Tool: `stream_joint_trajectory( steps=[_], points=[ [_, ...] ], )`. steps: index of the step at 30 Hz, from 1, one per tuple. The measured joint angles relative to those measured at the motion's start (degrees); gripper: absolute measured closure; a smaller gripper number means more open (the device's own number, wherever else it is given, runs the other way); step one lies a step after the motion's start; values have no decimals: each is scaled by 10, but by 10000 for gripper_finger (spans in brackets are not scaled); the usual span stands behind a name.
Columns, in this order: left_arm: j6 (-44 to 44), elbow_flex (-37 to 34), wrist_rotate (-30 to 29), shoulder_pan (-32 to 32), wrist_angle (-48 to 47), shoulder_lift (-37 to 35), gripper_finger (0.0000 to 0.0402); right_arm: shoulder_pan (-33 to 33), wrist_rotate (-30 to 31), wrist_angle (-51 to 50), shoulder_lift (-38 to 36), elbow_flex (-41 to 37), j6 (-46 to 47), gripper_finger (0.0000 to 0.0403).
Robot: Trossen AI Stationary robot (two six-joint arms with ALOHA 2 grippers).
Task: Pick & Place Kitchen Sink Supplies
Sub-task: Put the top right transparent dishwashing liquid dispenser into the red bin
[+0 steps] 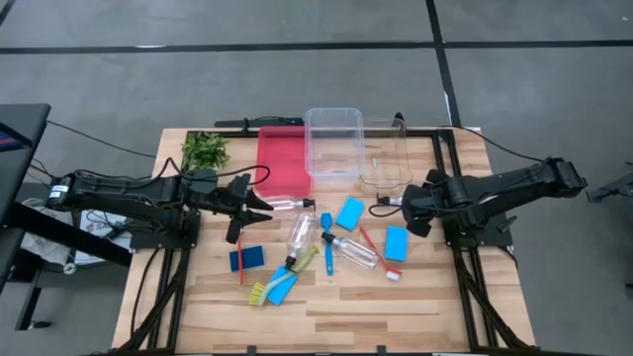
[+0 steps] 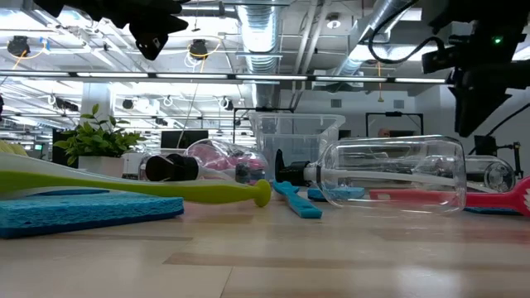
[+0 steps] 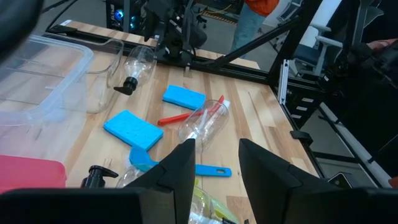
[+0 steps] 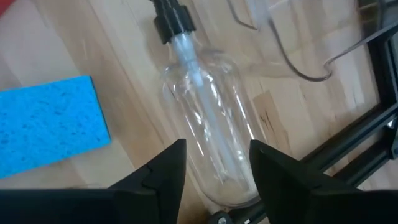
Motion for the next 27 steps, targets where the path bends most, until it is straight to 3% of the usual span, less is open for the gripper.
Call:
stream_joint_trajectory(
  steps=[12, 27],
  points=[
    [0, 0, 0, 0, 0, 0, 277, -10, 24, -4, 61, 0, -13, 107],
    [0, 0, 0, 0, 0, 0, 277, -83, -34, 17, 152, 0, -95, 90]
  ],
)
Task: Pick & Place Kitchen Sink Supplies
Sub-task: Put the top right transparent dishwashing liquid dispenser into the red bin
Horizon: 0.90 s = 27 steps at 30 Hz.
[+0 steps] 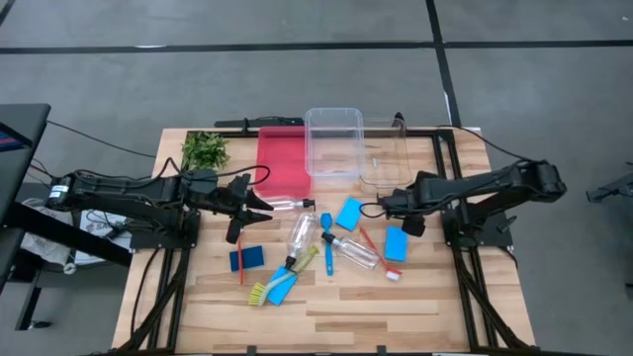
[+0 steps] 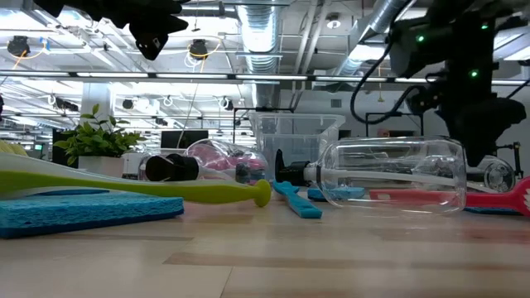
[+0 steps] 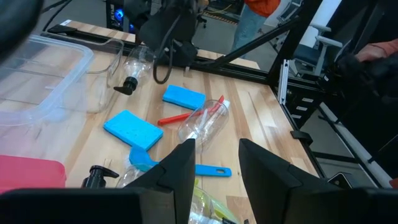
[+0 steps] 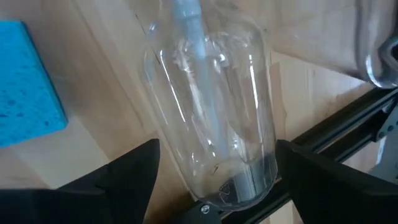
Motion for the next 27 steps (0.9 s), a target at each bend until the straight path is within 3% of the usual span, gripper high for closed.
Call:
stream_joint_trajectory(
  steps=[14, 27],
  points=[
    [0, 0, 0, 0, 0, 0, 277, -21, 0, -1, 77, 1, -10, 89],
    [-15, 0, 0, 0, 0, 0, 277, 46, -44, 24, 104, 1, -24, 89]
  ],
)
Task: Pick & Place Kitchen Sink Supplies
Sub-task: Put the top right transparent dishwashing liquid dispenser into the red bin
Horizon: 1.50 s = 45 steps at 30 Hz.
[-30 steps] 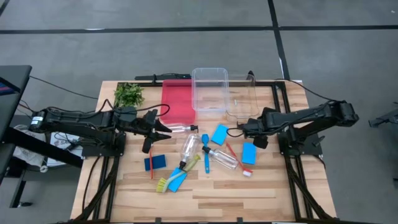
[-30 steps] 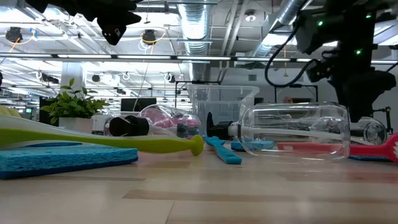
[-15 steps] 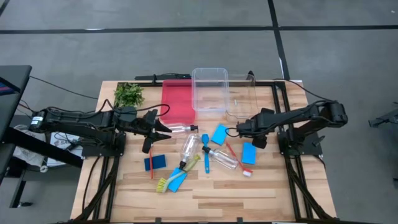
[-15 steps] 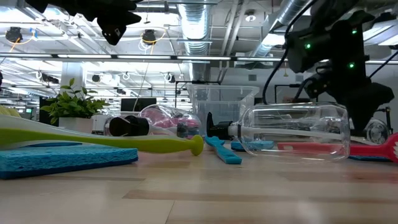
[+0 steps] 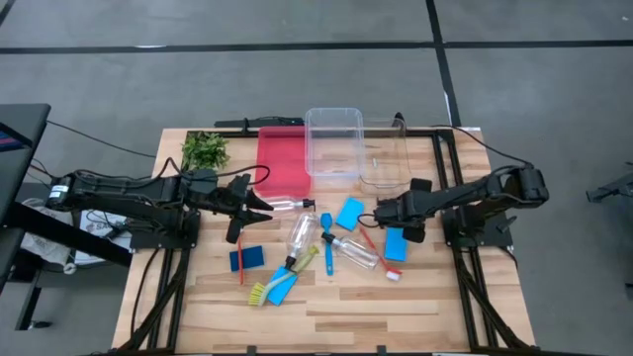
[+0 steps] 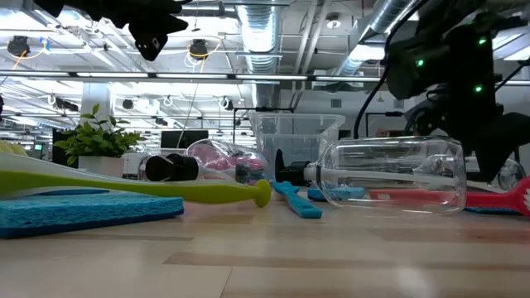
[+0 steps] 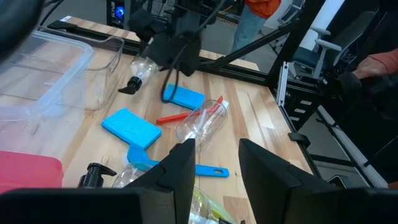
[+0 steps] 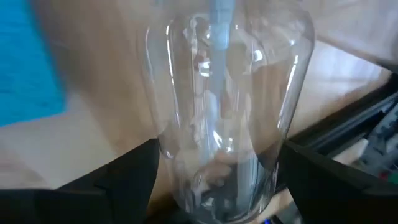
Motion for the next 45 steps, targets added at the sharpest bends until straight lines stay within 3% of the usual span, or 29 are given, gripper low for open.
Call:
stream_joint_trajectory(
  steps=[14, 31, 36, 45],
  points=[
    [0, 0, 0, 0, 0, 0, 277, 51, -82, 95, 0, 57, -1, 90],
    [0, 0, 0, 0, 0, 6, 277, 51, -85, 175, 2, 62, 20, 90],
    [0, 0, 16, 0, 15, 47, 277, 50, -84, 175, 2, 62, 20, 90],
    [35, 0, 42, 0, 137, 140, 277, 50, -82, 174, 2, 62, 20, 90]
  ],
)
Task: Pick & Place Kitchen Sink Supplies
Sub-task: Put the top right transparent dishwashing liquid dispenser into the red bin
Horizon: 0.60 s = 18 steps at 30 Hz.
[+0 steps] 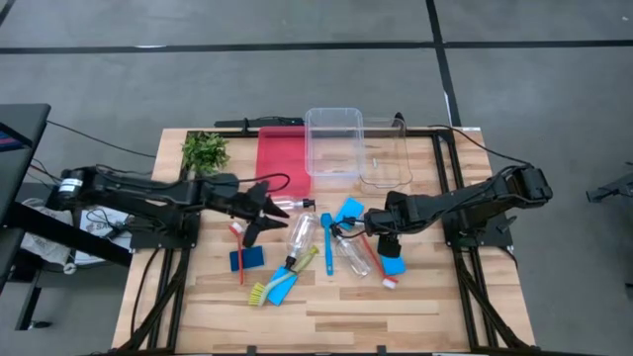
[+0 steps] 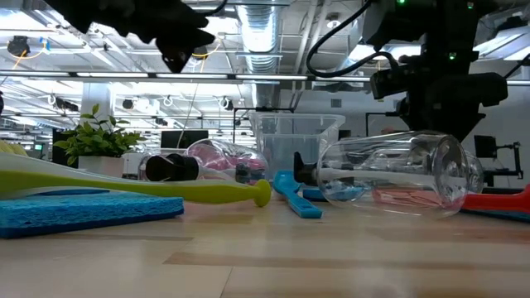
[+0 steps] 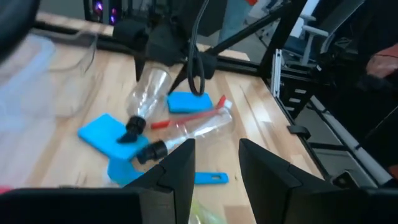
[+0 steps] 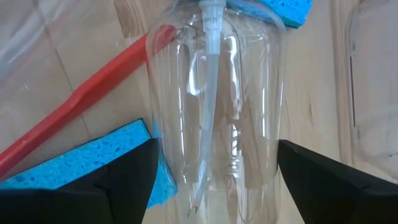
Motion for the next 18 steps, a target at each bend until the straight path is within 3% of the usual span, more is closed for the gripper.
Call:
stream_joint_trajectory(
  steps=[9, 18],
  points=[
    [65, 33, -72, -9, 48, 95, 277, 0, 1, 0, 0, 0, 0, 90],
    [91, 92, -86, -28, 48, 175, 277, 0, 2, 47, 0, -2, -10, 90]
  ],
)
